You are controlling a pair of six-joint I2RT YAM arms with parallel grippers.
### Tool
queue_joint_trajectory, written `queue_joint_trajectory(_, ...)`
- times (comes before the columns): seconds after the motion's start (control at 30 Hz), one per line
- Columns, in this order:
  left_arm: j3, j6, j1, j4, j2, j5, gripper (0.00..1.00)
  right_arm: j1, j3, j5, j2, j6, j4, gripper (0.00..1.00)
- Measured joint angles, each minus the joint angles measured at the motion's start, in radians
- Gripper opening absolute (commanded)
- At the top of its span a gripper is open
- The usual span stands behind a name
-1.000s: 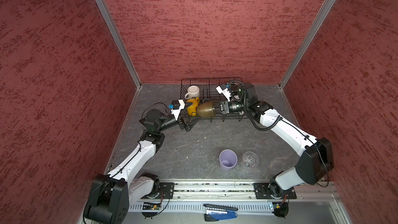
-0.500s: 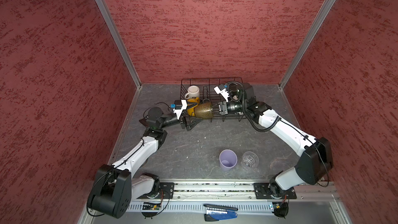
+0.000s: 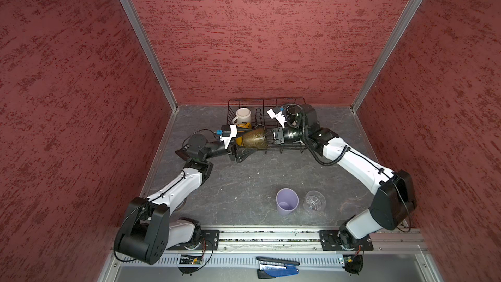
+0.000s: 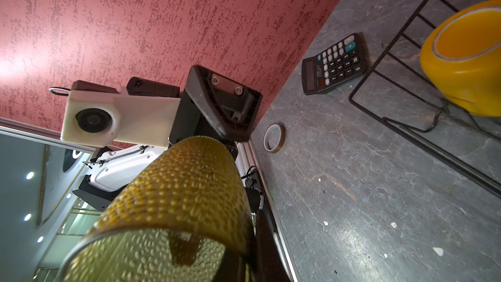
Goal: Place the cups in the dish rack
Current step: 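Close the left gripper on the olive glass while the right gripper holds it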
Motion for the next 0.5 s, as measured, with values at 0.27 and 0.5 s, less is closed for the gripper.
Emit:
queue_joint_trajectory(0.27,0.027,-0.029,-0.007,0.026,0.024,0.032,0.62,0.0,-0.006,-0.008,0.007,0.039,0.052,0.0)
queue_joint_trajectory(0.5,0.072,-0.027,-0.008,-0.059,0.033,0.021,0.19,-0.012,-0.008,-0.005,0.014,0.073,0.075,0.08)
